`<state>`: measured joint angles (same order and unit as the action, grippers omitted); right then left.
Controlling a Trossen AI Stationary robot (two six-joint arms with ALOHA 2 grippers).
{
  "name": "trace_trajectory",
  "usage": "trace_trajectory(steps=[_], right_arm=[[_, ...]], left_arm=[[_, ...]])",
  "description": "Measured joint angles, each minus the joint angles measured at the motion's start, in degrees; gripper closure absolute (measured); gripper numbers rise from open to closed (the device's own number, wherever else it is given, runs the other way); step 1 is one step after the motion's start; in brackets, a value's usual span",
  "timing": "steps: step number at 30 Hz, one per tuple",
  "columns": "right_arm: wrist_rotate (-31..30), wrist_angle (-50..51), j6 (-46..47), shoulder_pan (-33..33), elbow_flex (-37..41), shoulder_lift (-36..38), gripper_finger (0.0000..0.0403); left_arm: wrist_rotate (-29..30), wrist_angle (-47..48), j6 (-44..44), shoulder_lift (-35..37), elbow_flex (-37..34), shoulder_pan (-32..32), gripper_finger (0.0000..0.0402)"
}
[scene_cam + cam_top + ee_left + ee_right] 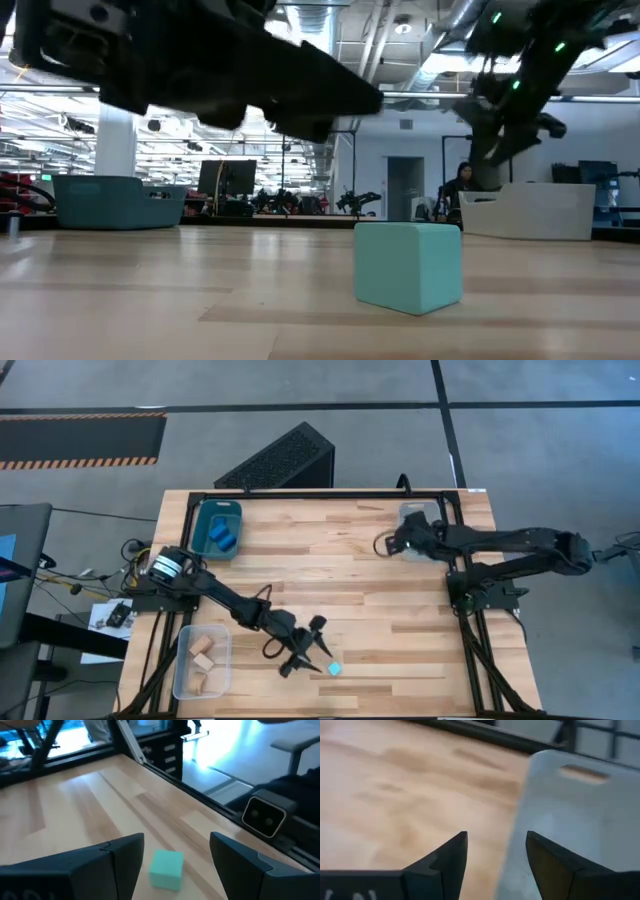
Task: Sort & place blocks by color
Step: Put the light blue block into the white bin
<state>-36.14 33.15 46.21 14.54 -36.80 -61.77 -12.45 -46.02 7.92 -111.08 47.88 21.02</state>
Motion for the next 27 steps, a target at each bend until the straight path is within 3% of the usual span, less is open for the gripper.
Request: trace_trajectory(steps=[5,12,18,22,27], right_arm=[[-2.74,-1.15,6.93,-12.94,0.0,1.94,0.0182],[-7.98,-7.74,10.82,-26.67,0.02,-1.21,0.0182],[-9.73,-15.57,10.93,-33.56,0.02,-5.7,0.0182],[-10.53,-20.53,10.94,-35.63,-0.02,-8.96,0.0182],[-10.47,-25.38,10.9,-37.34,0.04,-12.62,0.0182]], left_arm=[[0.01,0.37,0.42,-5.53,4.19,0.18,0.0184],[-0.21,3.94,0.49,-11.08,9.71,-0.17,0.0184],[-0.22,14.06,0.76,-11.92,13.47,-0.91,0.0184],[-0.24,15.57,1.42,-11.92,14.09,-1.14,0.0187],[1.26,16.16,1.42,-11.92,14.05,-1.16,0.0226]])
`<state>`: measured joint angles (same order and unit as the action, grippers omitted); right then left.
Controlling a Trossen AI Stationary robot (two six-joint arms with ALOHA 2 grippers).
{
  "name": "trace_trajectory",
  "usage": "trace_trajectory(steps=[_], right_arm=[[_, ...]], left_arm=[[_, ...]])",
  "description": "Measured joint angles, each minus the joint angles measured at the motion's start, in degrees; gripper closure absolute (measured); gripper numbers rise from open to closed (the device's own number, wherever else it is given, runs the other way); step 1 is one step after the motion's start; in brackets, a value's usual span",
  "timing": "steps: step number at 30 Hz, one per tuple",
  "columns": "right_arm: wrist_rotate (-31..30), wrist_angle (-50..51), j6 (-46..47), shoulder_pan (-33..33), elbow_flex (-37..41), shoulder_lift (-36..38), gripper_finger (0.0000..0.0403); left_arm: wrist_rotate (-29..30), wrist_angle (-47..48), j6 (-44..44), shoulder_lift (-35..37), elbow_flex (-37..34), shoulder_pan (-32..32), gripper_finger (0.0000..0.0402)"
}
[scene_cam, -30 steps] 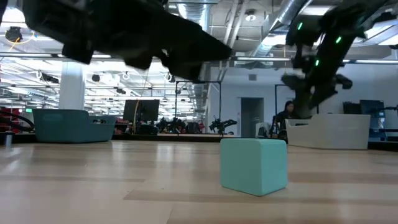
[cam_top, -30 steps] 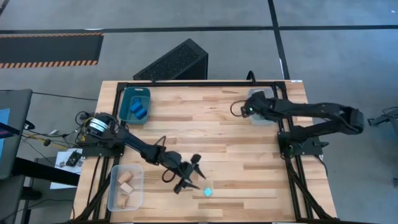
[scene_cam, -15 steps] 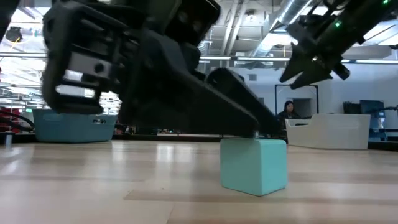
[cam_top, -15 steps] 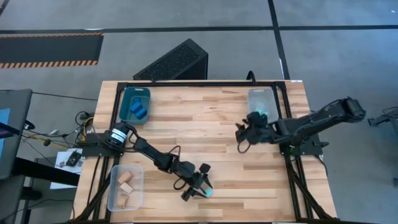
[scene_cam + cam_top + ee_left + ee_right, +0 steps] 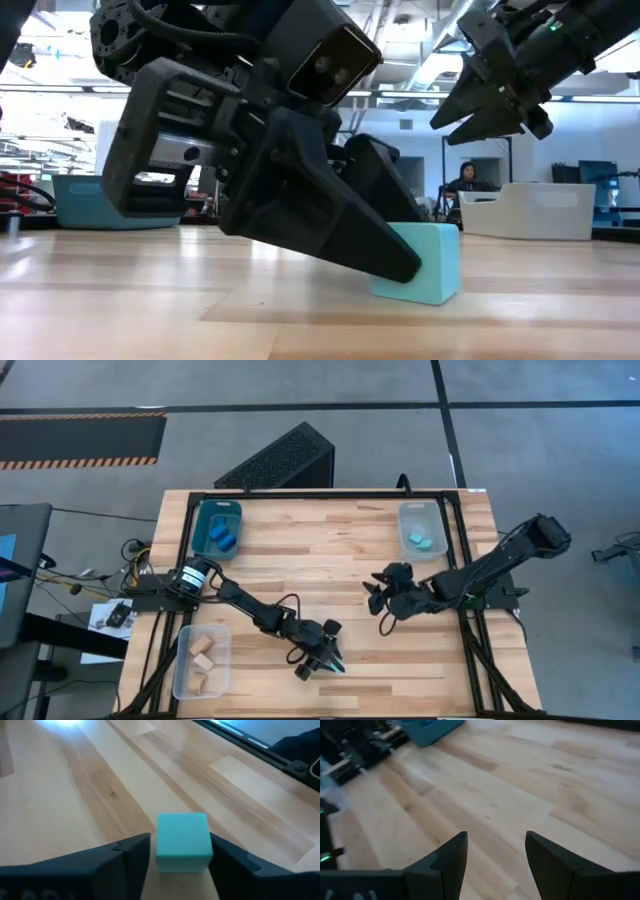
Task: Sort & place blocks by color
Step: Put the light blue block into the white bin
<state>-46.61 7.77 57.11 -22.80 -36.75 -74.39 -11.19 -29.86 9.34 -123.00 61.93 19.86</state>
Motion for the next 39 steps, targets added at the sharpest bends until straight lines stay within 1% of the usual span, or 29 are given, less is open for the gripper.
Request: trace_trajectory(steps=[2,5,6,9,12,17,20,21,23,25,28,31,35,39], right_arm=[[0.12,-1.67,-0.71,-1.18,0.0,-1.16,0.0182],[0.06,-3.98,-8.82,-5.03,0.0,-2.75,0.0182],[0.1,-4.37,-10.83,-6.54,0.0,-3.14,0.0182],[0.16,-8.45,-17.03,-11.19,0.0,-4.35,0.0182],[0.05,-15.72,-25.47,-15.52,0.0,-6.01,0.0182],[0.11,-30.93,-46.34,-20.89,-0.21,-10.34,0.0182],[-0.44,-32.48,-60.79,-22.35,-2.37,-13.07,0.0182],[-1.65,-32.4,-64.57,-22.68,-3.57,-13.94,0.0182],[-4.72,-31.79,-71.02,-23.09,-5.94,-15.65,0.0182],[-7.04,-31.48,-75.43,-23.32,-7.97,-17.13,0.0182],[-8.68,-31.58,-78.94,-22.97,-10.65,-19.33,0.018],[-9.08,-30.29,-79.79,-22.84,-12.81,-20.94,0.0174],[-9.14,-24.84,-77.22,-22.83,-15.28,-21.79,0.0166],[-9.51,-19.65,-72.79,-22.83,-17.24,-21.77,0.0163]], left_arm=[[1.02,0.53,0.0,0.01,0.0,-0.07,0.0254],[3.32,0.65,-1.17,0.06,0.0,-0.15,0.0294],[3.92,0.72,-2.37,0.19,0.0,-0.27,0.0298],[3.86,1.43,-6.32,1.39,-0.07,-1.23,0.0298],[1.72,1.14,-11.94,4.47,-0.13,-2.85,0.0295],[-1.77,-1.14,-21.34,9.1,-0.04,-5.54,0.0259],[-3.03,-3.47,-25.14,10.35,-0.04,-6.45,0.0261],[-3.76,-4.19,-26.28,10.47,-0.04,-6.65,0.0266],[-5.11,-5.29,-28.33,10.49,-0.06,-6.99,0.0278],[-6.5,-6.62,-29.53,10.49,-0.09,-7.23,0.0287],[-8.19,-8.4,-30.3,10.49,-0.09,-7.64,0.029],[-9.69,-10.41,-31.61,10.49,-0.11,-8.16,0.0279],[-11.67,-10.55,-32.13,10.52,-0.1,-9.0,0.0271],[-13.12,-10.68,-32.13,10.51,-0.11,-9.52,0.0281]])
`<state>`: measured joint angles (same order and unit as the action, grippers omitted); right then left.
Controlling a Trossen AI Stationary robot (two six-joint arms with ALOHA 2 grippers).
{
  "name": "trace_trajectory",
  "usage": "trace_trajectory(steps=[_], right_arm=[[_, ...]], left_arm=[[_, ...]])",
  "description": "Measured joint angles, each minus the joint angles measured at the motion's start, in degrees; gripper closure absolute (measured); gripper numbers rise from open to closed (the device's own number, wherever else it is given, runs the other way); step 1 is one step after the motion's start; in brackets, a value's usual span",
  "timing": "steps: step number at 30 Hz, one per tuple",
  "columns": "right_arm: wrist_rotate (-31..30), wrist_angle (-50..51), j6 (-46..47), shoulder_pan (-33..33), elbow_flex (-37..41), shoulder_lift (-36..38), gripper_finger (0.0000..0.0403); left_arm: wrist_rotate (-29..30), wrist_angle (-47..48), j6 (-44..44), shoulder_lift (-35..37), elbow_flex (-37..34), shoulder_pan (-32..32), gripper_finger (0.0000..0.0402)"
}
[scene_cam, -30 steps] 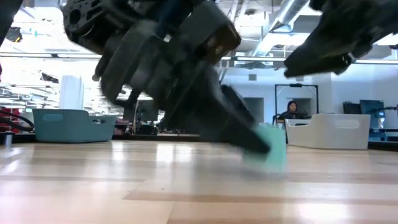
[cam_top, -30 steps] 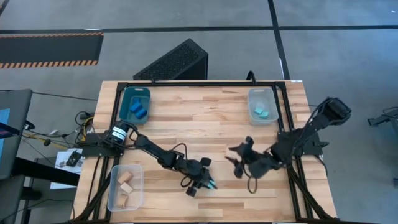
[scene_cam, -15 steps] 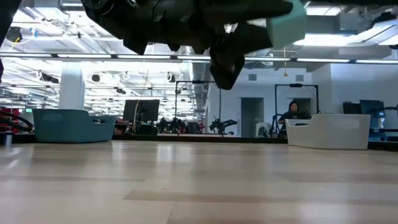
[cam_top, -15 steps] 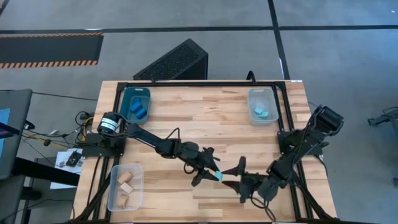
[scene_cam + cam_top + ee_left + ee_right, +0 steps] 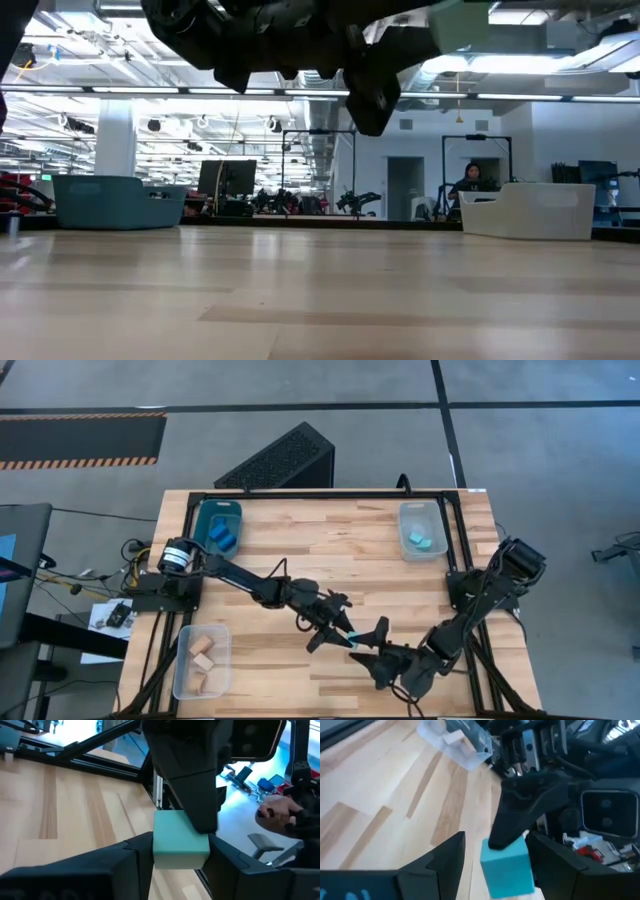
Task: Sort & place blocks by color
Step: Put the light blue block into the white bin
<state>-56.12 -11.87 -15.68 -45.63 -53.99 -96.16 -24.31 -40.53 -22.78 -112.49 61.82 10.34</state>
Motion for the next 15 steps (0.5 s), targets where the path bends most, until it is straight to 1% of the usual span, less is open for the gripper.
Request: trace_trajectory(steps=[4,7,10,15], right_arm=[[-2.1,1.88,2.83,0.35,-0.57,0.0,0.0162],[-2.38,3.49,5.39,0.87,-0.55,0.0,0.0162],[-2.43,4.0,7.06,1.47,-0.55,0.02,0.0162],[-2.26,4.09,7.14,2.38,-0.55,0.02,0.0162]], left_arm=[[-2.14,-1.75,0.0,0.0,0.0,-0.09,0.0285],[-2.9,-2.65,-0.37,0.0,0.0,0.15,0.028],[-2.87,-2.8,-0.42,0.0,0.0,0.27,0.0276],[-2.81,-2.59,-0.44,-0.08,-0.01,0.27,0.028]])
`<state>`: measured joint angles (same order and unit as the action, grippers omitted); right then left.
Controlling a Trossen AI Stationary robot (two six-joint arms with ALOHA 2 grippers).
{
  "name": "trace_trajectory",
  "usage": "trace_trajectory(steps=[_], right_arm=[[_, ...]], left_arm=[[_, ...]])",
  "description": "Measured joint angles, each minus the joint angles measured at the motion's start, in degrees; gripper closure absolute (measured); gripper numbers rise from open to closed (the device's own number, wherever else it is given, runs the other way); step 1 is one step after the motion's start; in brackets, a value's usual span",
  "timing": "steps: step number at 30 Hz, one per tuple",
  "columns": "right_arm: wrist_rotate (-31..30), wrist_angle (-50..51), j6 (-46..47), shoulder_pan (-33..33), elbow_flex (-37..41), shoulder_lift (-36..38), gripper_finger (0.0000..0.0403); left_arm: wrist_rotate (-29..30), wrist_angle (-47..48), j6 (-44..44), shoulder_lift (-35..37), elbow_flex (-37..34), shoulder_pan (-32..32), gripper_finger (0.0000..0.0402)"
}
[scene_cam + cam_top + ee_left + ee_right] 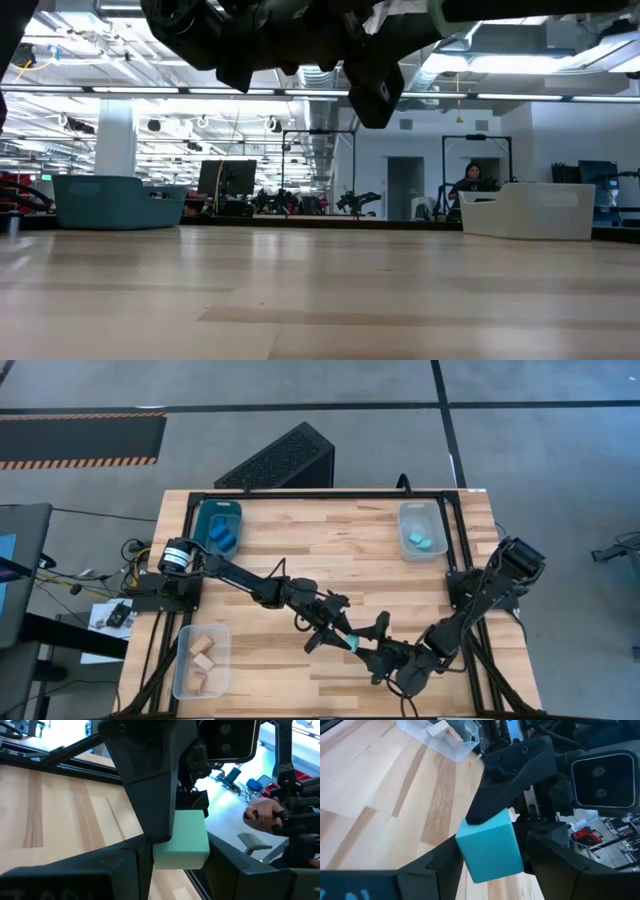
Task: Sort & place blocks by color
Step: Put the light blue block into the white bin
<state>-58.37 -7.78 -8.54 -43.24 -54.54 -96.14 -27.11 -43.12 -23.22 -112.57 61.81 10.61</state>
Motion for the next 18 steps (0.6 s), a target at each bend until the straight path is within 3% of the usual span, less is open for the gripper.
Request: trace_trajectory(steps=[8,16,18], right_arm=[[0.68,0.12,-0.09,0.81,0.0,0.0,0.0174],[1.63,0.46,-1.17,0.7,0.04,0.0,0.0258],[1.62,0.49,-1.54,0.59,0.07,0.0,0.026]], left_arm=[[-0.07,0.21,-0.27,-0.01,-0.05,0.07,0.0279],[-0.1,0.26,-1.26,-0.01,-0.05,0.07,0.0279],[-0.09,0.26,-1.56,-0.01,-0.05,0.07,0.0278]])
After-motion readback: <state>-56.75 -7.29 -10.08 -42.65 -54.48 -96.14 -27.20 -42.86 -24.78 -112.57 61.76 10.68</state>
